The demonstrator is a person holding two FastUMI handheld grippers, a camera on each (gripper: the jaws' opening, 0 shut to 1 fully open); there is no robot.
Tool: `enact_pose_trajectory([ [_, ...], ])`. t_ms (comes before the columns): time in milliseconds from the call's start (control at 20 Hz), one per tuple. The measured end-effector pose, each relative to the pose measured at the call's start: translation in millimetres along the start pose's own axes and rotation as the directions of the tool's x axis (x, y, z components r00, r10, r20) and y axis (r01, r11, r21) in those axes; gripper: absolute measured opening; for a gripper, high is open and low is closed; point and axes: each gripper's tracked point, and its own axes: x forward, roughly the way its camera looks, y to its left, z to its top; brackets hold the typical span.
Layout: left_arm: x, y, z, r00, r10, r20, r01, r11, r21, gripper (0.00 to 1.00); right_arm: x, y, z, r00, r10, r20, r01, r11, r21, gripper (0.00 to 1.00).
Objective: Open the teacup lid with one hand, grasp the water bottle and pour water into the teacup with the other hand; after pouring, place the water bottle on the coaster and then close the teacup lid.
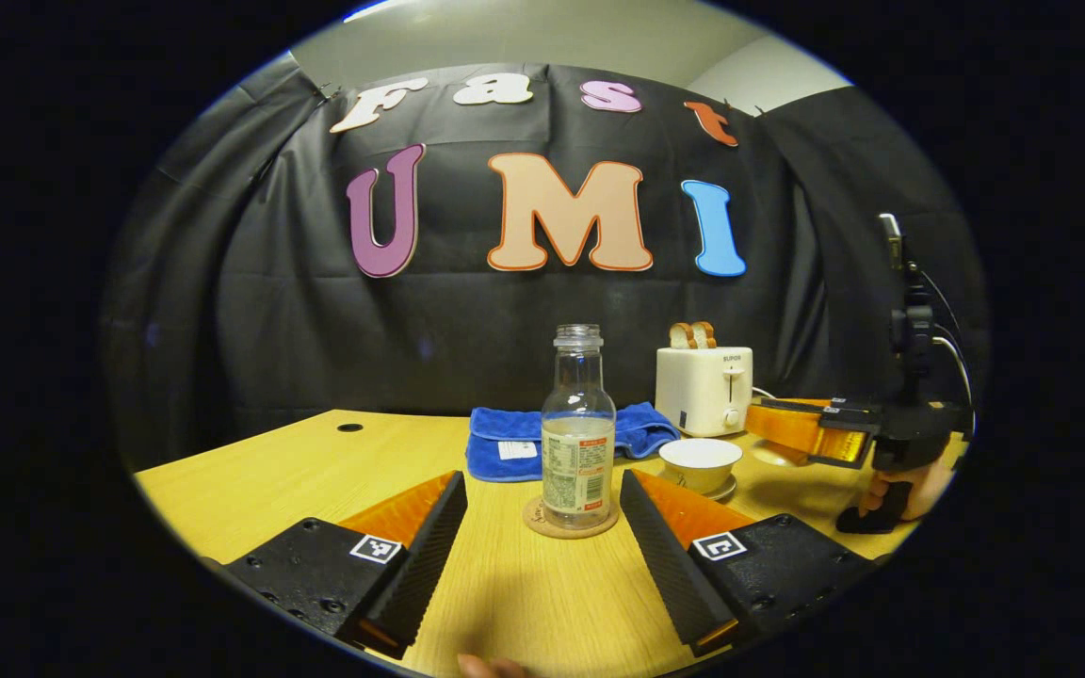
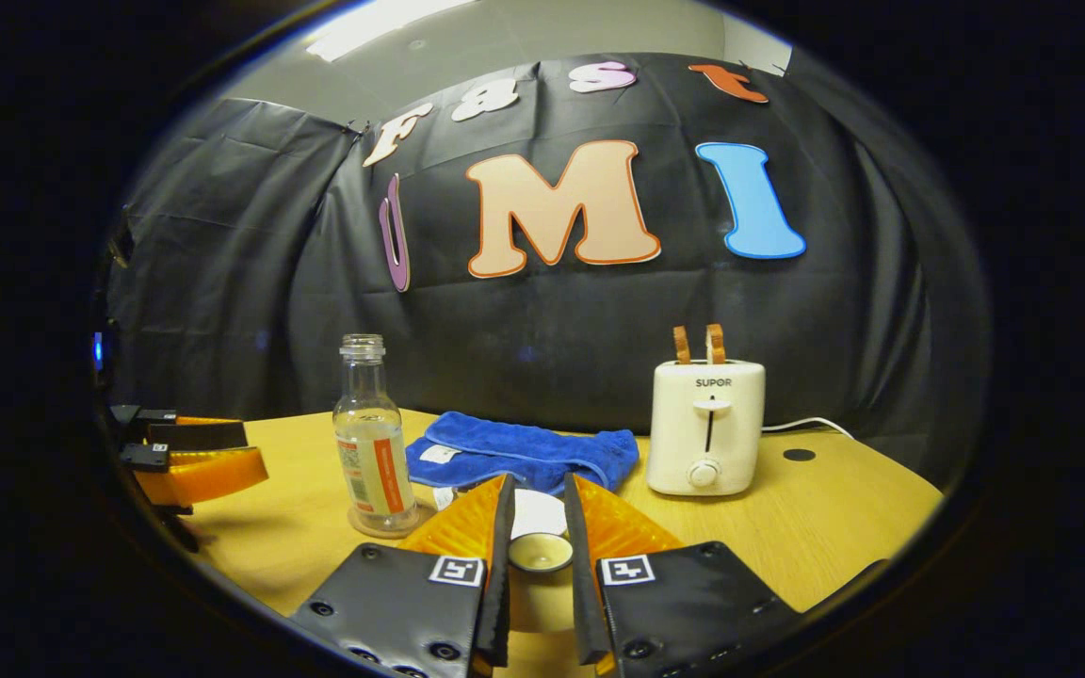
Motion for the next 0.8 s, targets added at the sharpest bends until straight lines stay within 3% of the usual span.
enact_pose_trajectory([
  [400, -12.2, 3.5, -0.7, 1.0, 0.023, -0.001, -0.023, 1.0, 0.001, 0.96, 50.4, 13.0, -6.9, 1.0, -0.009, -0.016, 0.009, 1.0, 0.0, 0.31],
  [800, -14.2, 1.6, -1.3, 1.0, 0.015, -0.001, -0.015, 1.0, 0.0, 0.96, 70.5, 16.0, -12.2, 0.999, -0.012, -0.042, 0.011, 1.0, -0.014, 0.3],
])
